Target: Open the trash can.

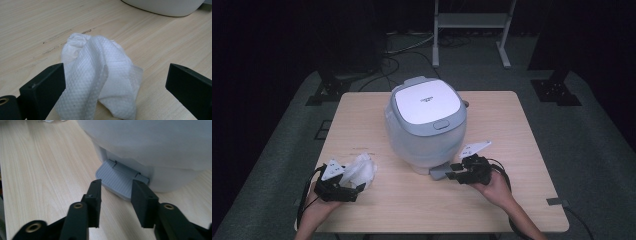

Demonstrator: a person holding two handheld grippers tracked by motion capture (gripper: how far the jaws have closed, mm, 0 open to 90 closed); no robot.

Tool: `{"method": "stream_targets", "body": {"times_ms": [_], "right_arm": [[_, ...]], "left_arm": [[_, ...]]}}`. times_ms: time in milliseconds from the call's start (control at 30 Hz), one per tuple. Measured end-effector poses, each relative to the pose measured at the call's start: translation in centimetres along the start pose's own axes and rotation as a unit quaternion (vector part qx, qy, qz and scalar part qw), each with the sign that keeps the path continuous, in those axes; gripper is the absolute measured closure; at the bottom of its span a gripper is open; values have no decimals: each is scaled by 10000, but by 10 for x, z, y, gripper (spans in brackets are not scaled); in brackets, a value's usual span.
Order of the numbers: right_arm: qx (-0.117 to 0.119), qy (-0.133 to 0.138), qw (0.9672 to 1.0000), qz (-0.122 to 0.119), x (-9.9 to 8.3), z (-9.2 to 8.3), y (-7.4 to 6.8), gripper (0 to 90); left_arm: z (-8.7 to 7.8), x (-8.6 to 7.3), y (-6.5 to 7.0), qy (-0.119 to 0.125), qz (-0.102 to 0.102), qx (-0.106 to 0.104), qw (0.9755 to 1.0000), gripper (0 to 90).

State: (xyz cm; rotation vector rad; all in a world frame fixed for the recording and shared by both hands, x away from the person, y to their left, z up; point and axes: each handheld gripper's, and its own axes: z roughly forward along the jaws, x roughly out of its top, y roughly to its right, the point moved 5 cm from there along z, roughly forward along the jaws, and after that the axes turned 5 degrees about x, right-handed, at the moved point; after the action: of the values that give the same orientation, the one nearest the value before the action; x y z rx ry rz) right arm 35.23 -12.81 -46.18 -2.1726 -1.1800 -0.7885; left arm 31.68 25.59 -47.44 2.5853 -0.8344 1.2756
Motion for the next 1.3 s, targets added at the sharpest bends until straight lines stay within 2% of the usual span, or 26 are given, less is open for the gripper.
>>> {"method": "stream_targets", "body": {"times_ms": [133, 267, 400, 567, 933, 1167, 1300], "right_arm": [[-99, -61, 9999, -56, 6, 9, 0, 708], [-76, -125, 9998, -139, 10, 16, 0, 778], [-61, -137, 9998, -127, 15, 22, 1, 784], [-89, -147, 9995, -251, 19, 29, -1, 805], [-257, -109, 9992, -289, 18, 31, 0, 812], [-335, 39, 9991, -272, 14, 29, -2, 798], [-458, 105, 9986, -243, 9, 30, -1, 798]], "left_arm": [[0, 0, -1, -4, -36, -9, 10000, 19], [0, -1, -1, -36, -40, -11, 10000, 19], [-1, 0, -2, -3, -75, 20, 10000, 19], [-1, -2, -5, -52, -85, 63, 9999, 19], [-2, -4, -8, -99, -145, 88, 9998, 48], [-2, -5, -7, -157, -112, 20, 9998, 78], [-2, -5, -8, -181, -157, 1, 9997, 89]]}}
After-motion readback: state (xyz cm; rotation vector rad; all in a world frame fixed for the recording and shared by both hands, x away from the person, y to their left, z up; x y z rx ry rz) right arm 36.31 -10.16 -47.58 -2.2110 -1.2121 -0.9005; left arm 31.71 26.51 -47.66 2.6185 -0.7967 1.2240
